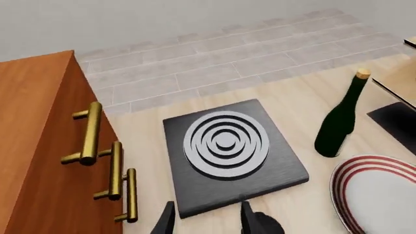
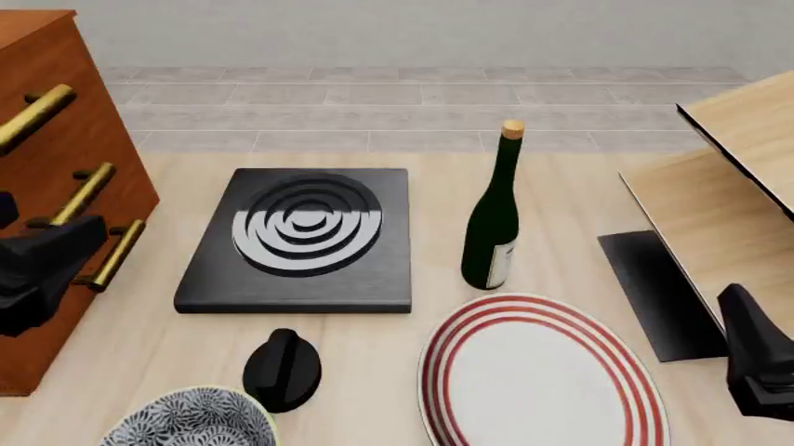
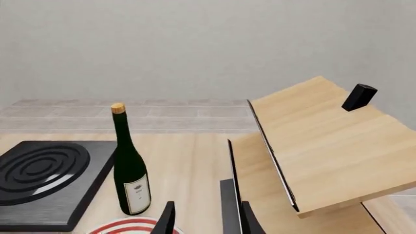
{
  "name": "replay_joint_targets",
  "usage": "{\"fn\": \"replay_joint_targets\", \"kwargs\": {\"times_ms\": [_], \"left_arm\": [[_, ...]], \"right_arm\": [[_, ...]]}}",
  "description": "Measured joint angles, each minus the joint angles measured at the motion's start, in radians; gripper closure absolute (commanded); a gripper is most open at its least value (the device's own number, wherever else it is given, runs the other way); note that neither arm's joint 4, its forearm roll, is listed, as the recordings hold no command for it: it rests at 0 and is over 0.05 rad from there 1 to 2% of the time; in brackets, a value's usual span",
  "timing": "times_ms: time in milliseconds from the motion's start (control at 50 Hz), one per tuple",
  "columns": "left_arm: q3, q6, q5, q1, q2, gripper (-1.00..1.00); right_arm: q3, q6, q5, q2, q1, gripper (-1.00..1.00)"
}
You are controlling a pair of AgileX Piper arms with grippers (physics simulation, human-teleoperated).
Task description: Put the bowl on the top of the cabinet.
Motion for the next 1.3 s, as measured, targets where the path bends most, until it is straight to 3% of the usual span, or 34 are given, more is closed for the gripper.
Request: {"fn": "replay_joint_targets", "kwargs": {"times_ms": [360,760,1300], "left_arm": [[0.0,-0.001,0.178,-0.081,0.027,-1.0],[0.052,-0.053,0.315,-0.122,-0.04,-1.0],[0.195,-0.129,0.329,-0.15,-0.089,-1.0]], "right_arm": [[0.0,-0.007,-0.01,0.013,0.003,-1.0],[0.0,-0.01,-0.002,0.006,0.006,-1.0],[-0.001,-0.009,-0.003,0.006,0.007,-1.0]]}}
